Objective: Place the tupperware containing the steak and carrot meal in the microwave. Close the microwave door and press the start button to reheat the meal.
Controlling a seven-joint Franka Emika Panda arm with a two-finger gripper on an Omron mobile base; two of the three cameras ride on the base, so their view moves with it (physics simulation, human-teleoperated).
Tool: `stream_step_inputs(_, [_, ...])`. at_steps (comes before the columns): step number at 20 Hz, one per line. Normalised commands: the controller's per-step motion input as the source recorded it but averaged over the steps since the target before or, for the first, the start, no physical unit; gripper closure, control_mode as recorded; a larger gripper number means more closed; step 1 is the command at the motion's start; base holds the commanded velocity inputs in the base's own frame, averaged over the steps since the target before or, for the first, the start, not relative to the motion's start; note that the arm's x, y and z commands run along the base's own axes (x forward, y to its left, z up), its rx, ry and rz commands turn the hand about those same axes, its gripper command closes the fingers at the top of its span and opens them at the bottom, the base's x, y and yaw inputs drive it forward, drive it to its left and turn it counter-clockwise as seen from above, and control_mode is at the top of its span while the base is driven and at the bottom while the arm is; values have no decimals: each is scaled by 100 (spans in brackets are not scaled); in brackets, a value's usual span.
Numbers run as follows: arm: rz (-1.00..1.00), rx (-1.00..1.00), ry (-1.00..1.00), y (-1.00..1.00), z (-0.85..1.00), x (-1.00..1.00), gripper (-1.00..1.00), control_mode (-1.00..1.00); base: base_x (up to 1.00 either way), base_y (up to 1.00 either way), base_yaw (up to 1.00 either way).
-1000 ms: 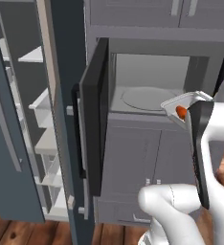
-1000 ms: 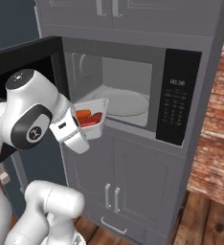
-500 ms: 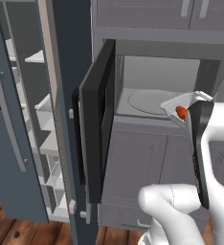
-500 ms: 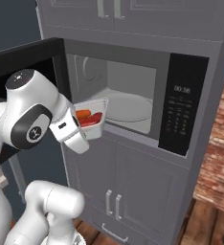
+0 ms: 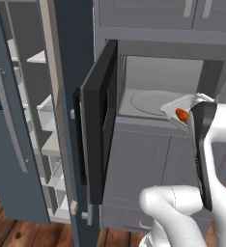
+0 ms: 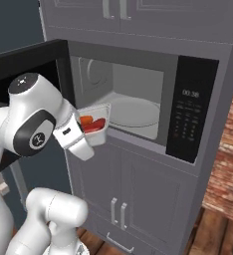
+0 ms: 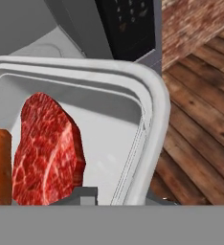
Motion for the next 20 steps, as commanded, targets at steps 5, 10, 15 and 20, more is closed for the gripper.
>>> stream_step_inputs(5, [0, 0, 4, 0, -16, 18, 100, -100, 0, 0, 0])
stream_step_inputs(10, [0, 0, 2, 0, -26, 29, 100, -100, 0, 0, 0])
stream_step_inputs(15, [0, 0, -5, 0, -28, 31, 100, -100, 0, 0, 0])
stream_step_inputs(20, [0, 0, -20, 0, -15, 28, 100, -100, 0, 0, 0])
